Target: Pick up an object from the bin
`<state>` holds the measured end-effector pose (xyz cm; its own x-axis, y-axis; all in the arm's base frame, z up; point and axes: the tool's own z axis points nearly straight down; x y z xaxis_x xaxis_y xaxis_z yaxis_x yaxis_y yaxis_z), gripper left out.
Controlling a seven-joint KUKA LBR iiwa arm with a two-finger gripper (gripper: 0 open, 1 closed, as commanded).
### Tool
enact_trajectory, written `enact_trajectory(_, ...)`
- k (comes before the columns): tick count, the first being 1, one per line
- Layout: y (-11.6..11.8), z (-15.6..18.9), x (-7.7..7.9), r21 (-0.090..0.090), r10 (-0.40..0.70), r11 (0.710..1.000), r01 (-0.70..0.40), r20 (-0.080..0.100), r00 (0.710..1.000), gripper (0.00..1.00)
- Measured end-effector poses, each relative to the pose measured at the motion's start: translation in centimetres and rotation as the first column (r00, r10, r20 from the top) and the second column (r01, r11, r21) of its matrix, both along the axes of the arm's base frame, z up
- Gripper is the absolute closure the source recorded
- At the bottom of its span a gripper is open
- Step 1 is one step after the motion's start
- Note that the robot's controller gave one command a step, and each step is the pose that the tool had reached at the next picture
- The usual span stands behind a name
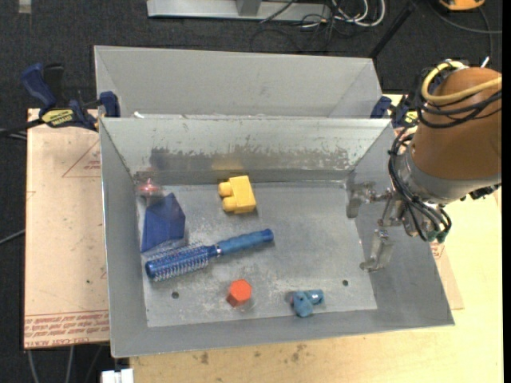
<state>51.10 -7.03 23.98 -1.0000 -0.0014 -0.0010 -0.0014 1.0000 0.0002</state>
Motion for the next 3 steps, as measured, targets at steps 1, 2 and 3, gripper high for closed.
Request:
enact_trajectory(1, 5.0, -16.8, -2.4, -0.007, 0.349, 0.937, -0.349, 0.020, 0.937, 0.00)
enact_trajectory(2, 7.8, -13.9, -2.8, 0.001, 0.248, 0.969, -0.248, 0.003, 0.969, 0.00)
enact_trajectory(3, 5.8, -13.2, -2.8, 0.001, 0.108, 0.994, -0.108, 0.001, 0.994, 0.00)
